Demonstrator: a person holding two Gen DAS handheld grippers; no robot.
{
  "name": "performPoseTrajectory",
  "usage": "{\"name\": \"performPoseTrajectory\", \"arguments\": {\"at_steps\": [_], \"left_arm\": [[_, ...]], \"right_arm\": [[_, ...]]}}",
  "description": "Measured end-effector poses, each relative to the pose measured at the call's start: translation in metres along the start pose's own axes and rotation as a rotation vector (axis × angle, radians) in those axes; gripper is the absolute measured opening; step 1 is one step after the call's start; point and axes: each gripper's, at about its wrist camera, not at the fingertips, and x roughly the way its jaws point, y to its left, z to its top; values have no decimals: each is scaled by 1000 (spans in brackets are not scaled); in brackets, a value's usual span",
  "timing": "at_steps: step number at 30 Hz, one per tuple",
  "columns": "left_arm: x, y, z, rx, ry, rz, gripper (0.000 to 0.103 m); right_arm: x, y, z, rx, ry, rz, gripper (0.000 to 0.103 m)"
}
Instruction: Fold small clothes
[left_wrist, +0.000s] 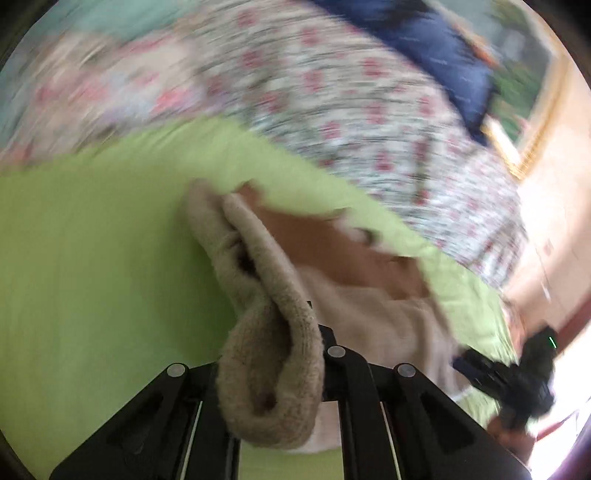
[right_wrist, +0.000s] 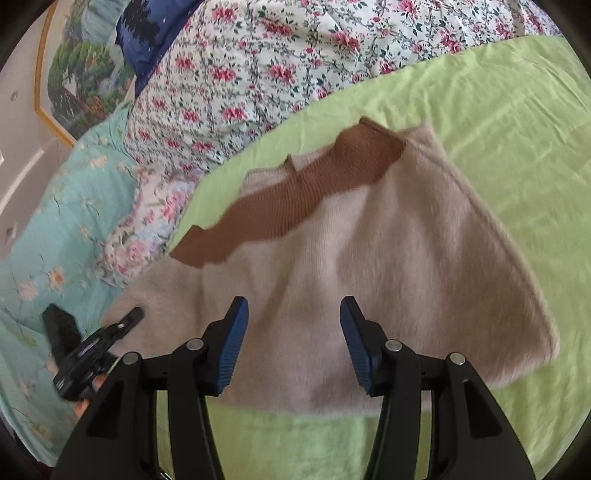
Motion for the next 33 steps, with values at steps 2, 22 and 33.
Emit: {"name": "performPoseTrajectory", "arguments": {"at_steps": [2, 22, 33], "left_arm": [[1, -39, 2, 96, -7, -50, 7], [91, -130, -51, 305, 184, -169, 7], [71, -194, -17, 376, 88, -288, 8]], "right_arm": [[-1, -1, 16, -5, 6, 28, 53], [130, 28, 86, -6, 258, 233, 61], [48, 39, 139, -149, 79, 236, 17]]}}
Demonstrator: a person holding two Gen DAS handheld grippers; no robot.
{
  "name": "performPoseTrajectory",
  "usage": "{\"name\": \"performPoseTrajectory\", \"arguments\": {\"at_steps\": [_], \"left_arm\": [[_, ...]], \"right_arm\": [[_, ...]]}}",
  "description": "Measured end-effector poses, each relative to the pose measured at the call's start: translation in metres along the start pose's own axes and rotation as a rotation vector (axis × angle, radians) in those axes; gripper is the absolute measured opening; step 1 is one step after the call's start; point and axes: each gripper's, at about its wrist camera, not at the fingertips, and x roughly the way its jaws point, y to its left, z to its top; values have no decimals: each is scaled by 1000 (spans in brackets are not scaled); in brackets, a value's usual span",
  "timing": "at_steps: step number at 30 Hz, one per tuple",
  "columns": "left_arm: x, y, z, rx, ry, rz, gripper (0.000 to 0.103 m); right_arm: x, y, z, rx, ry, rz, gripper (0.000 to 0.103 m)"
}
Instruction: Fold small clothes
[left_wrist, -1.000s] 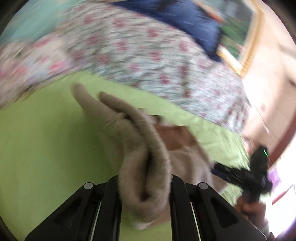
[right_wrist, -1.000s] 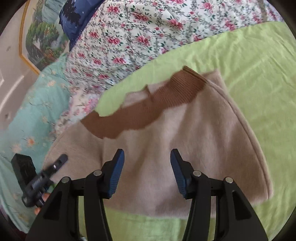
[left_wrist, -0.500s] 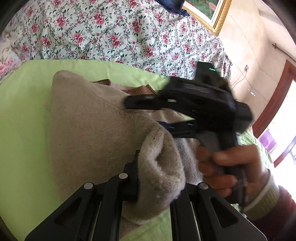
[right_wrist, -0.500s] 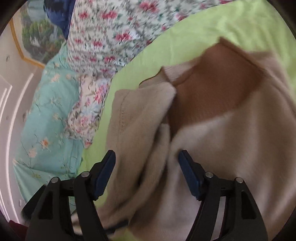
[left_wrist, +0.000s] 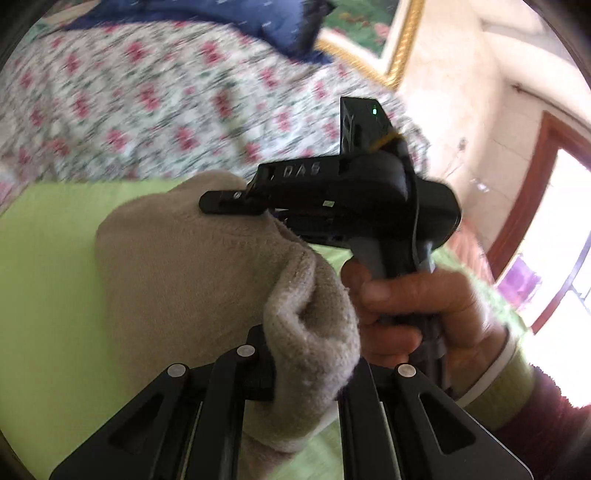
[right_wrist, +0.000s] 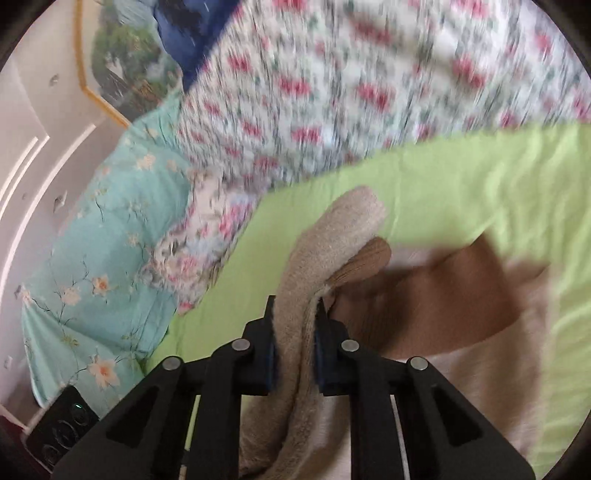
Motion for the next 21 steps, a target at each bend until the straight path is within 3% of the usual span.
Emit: {"name": "performPoseTrajectory", "arguments": {"at_steps": [4, 6, 9, 12, 15, 21], "left_arm": [[57, -18, -2, -7, 103, -70, 8], [91, -19, -18, -19, 188, -76, 8], [117, -19, -37, -32, 252, -79, 8], [128, -21, -48, -28, 274, -72, 8], [131, -22, -49, -22, 289, -67, 10], [111, -21, -46, -33, 311, -104, 31]], "right_arm": [[-21, -41, -8, -6, 0, -165, 17], [-17, -68, -19, 24, 40, -212, 17], [-9, -104, -39, 75, 83, -250, 17], [-14, -120, -46, 115, 59, -219, 17], [-15, -117, -46, 86, 54, -252, 17], [-20, -99, -42, 23, 28, -335, 16]]}}
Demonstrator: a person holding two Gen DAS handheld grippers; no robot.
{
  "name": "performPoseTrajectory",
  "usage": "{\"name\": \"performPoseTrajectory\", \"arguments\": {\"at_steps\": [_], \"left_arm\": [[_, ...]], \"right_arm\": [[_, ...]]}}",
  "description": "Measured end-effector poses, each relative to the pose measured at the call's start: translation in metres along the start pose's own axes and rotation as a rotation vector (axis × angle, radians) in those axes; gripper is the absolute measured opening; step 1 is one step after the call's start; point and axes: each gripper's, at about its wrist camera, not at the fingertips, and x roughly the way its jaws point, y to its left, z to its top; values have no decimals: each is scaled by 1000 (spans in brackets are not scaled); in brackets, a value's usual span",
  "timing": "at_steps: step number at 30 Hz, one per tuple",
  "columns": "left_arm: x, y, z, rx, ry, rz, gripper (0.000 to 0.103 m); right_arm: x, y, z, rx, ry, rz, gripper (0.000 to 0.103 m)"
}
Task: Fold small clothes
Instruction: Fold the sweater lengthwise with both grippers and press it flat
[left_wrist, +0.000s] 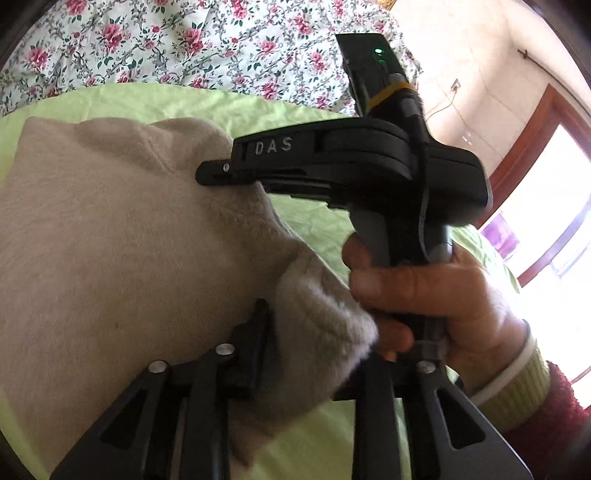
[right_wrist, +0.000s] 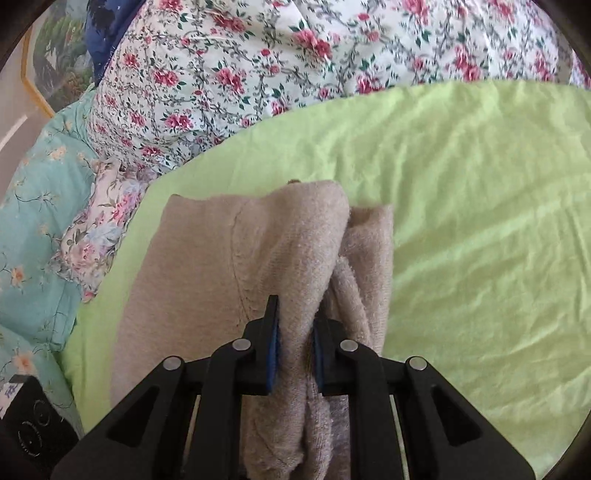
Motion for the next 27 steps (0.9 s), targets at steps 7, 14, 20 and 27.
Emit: {"name": "performPoseTrajectory", "arguments": {"at_steps": [7, 14, 20, 27], "left_arm": [[-54, -12, -16, 12, -40, -27, 71], [-100, 60, -7, -107, -107, 41, 88], [-75, 135, 5, -311, -61, 1, 89], [-19, 166, 19, -385, 8, -91, 86]], "right_arm": [[2, -6, -1, -16, 31, -112, 25], [-37, -22, -14, 83, -30, -50, 76], [-20, -30, -27, 119, 56, -1, 76], [13, -23, -31, 125, 143, 71, 57]]}}
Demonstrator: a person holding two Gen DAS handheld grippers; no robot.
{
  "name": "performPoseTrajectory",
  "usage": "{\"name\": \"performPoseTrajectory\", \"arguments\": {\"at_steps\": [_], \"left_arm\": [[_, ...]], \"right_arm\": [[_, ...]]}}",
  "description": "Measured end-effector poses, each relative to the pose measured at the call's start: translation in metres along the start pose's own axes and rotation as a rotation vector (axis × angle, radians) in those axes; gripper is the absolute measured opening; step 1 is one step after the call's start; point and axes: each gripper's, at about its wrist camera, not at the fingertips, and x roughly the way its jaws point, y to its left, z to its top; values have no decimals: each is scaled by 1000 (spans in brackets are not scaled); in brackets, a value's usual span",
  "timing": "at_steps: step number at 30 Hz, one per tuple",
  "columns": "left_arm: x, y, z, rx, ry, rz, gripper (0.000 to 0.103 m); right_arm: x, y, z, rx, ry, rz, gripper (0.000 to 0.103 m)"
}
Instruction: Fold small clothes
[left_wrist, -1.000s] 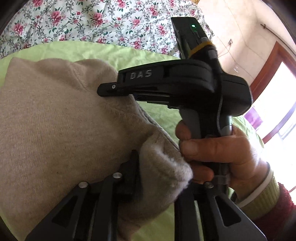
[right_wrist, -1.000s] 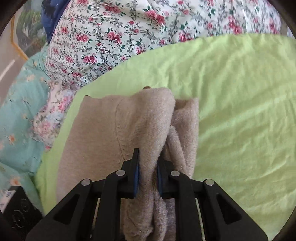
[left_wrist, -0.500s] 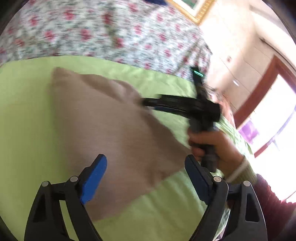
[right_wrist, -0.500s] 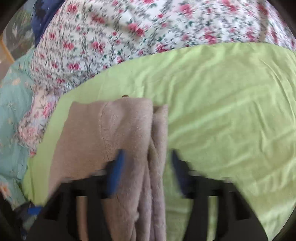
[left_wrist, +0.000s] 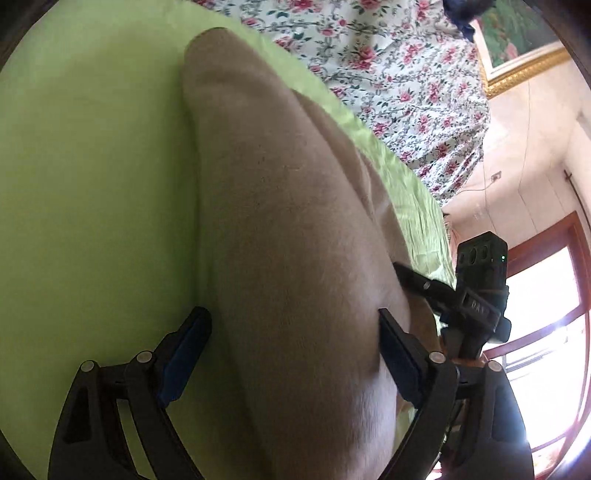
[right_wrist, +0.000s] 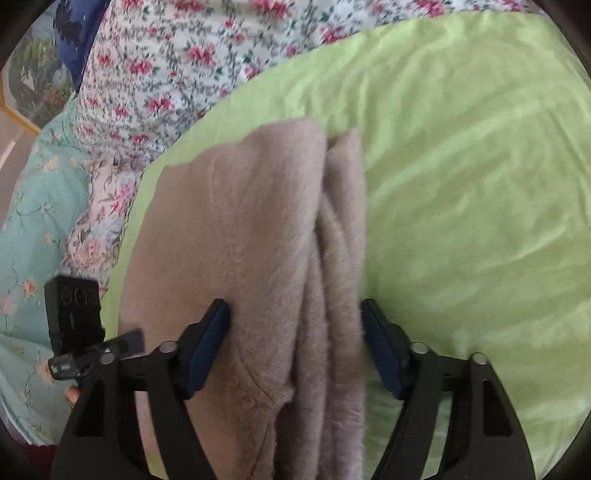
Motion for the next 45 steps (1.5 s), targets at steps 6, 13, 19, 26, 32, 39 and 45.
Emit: {"name": "performPoseTrajectory", "arguments": {"at_steps": [6, 13, 19, 26, 32, 39, 45], "left_arm": [[-4, -17, -2, 91, -31, 42, 51], [-85, -16, -22, 172, -78, 116, 48], [-157, 19, -39, 182, -106, 222, 48], [-167, 77, -66, 67, -82, 270, 63], [-203, 84, -79, 7, -216, 257, 81], [-219, 90, -85, -20, -259, 315, 80], [-198, 79, -86, -2, -209, 318, 65]], "right_arm": [[-6, 19, -7, 12, -36, -15, 37], [-7, 83, -36, -39, -66, 110, 34], [43, 137, -60, -60, -17, 236, 34], [76, 151, -72, -70, 18, 169, 45], [54, 145, -67, -75, -35, 74, 61], [50, 165, -41, -137, -118, 11, 38], [61, 182, -30, -201, -90, 2, 11]]}}
